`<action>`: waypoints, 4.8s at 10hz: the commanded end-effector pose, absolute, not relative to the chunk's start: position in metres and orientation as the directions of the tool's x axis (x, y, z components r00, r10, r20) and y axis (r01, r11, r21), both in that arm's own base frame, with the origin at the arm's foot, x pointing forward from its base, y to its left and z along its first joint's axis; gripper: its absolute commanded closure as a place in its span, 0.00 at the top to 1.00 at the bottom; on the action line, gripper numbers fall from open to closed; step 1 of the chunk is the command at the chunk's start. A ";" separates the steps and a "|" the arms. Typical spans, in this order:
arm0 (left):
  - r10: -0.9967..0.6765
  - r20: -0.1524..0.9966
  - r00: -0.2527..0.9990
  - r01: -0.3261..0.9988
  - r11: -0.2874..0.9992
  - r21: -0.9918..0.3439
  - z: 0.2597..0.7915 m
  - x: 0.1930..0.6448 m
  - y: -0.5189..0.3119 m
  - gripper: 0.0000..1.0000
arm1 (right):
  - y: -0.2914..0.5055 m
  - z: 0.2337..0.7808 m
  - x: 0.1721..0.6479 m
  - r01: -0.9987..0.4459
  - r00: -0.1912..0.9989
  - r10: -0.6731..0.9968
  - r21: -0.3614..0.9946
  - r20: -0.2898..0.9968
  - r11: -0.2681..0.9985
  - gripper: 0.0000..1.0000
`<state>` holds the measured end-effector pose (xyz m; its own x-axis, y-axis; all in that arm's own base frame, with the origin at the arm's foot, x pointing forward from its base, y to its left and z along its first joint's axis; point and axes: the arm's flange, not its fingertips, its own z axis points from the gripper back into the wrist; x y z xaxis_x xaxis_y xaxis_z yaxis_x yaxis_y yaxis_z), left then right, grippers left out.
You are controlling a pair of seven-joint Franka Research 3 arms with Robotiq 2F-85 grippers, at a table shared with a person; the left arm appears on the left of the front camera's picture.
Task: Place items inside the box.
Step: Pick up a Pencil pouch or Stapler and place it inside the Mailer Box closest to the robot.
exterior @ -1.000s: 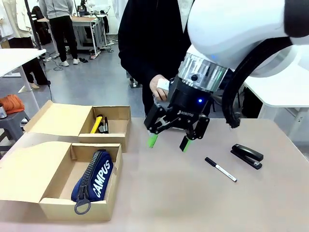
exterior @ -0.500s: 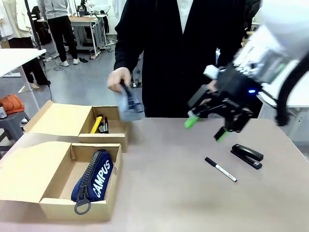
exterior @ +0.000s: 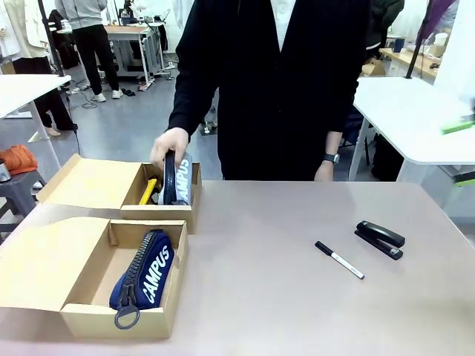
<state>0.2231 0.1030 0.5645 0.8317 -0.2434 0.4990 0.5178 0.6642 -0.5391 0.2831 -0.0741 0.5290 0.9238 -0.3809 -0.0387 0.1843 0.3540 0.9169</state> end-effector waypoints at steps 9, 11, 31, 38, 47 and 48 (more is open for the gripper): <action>-0.235 0.510 0.828 0.520 0.662 -0.539 0.564 0.223 0.101 1.00 | -0.151 0.457 0.261 0.191 0.932 -0.345 0.958 -0.108 0.214 1.00; -0.235 0.510 0.828 0.520 0.662 -0.539 0.564 0.223 0.101 1.00 | -0.151 0.457 0.261 0.191 0.932 -0.345 0.958 -0.108 0.214 1.00; -0.235 0.510 0.828 0.520 0.662 -0.539 0.564 0.223 0.101 1.00 | -0.066 0.501 0.379 -0.270 0.913 0.172 0.230 0.369 0.935 1.00; -0.235 0.510 0.828 0.520 0.662 -0.539 0.564 0.223 0.101 1.00 | -0.214 0.490 0.353 -0.314 0.817 -0.160 0.659 0.555 0.684 1.00; -0.235 0.510 0.828 0.520 0.662 -0.539 0.564 0.223 0.101 1.00 | -0.250 0.460 0.320 -0.234 0.837 -0.303 0.799 0.455 0.554 1.00; -0.235 0.510 0.828 0.520 0.662 -0.539 0.564 0.223 0.101 1.00 | -0.221 0.467 0.339 -0.238 0.857 -0.228 0.747 0.462 0.620 1.00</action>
<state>0.2234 0.1029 0.5642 0.8332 -0.2424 0.4970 0.5154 0.6662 -0.5390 0.3246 -0.2476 0.4570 0.8462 -0.3125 0.4316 -0.2178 0.5365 0.8153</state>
